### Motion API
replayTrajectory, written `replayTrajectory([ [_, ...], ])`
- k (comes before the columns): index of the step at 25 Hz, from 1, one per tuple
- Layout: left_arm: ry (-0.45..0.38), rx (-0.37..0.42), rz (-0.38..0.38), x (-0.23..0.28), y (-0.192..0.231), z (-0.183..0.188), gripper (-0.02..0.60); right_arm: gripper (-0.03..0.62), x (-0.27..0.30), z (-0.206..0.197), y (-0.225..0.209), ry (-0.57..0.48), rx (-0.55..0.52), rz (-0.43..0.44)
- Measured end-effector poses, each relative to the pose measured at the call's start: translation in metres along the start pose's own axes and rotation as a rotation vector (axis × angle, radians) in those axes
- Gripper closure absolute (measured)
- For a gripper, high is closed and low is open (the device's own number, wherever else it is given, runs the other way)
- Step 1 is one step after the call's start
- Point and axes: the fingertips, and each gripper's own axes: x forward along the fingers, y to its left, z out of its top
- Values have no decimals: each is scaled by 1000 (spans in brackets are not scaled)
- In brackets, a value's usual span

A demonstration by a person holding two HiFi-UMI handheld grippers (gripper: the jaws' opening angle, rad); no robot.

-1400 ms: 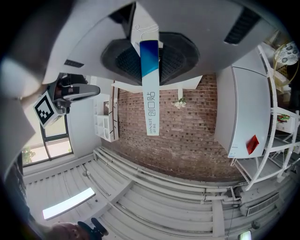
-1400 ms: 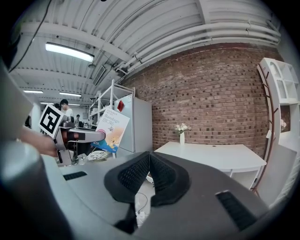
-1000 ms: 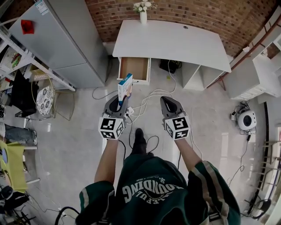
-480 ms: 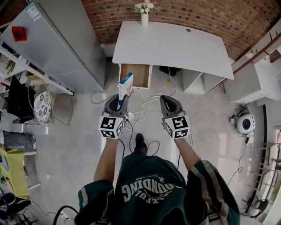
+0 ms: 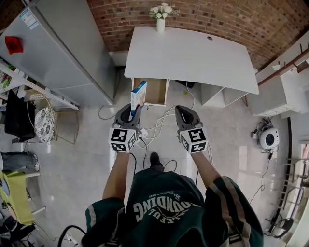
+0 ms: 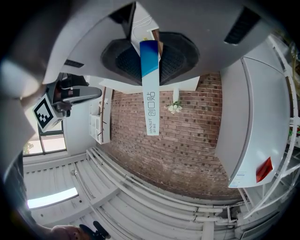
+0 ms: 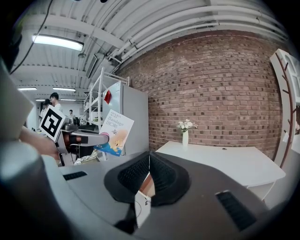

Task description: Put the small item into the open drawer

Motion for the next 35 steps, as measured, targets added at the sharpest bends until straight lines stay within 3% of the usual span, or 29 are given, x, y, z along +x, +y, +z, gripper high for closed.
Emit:
replayTrajectory([
  [9, 11, 3, -30, 20, 33, -2, 483, 569, 35, 7, 4, 6, 3, -26],
  [21, 31, -8, -55, 29, 32, -14, 483, 569, 41, 2, 2, 14, 12, -32],
  [35, 80, -22, -34, 86, 49, -25, 483, 569, 95, 0, -34, 31, 23, 22],
])
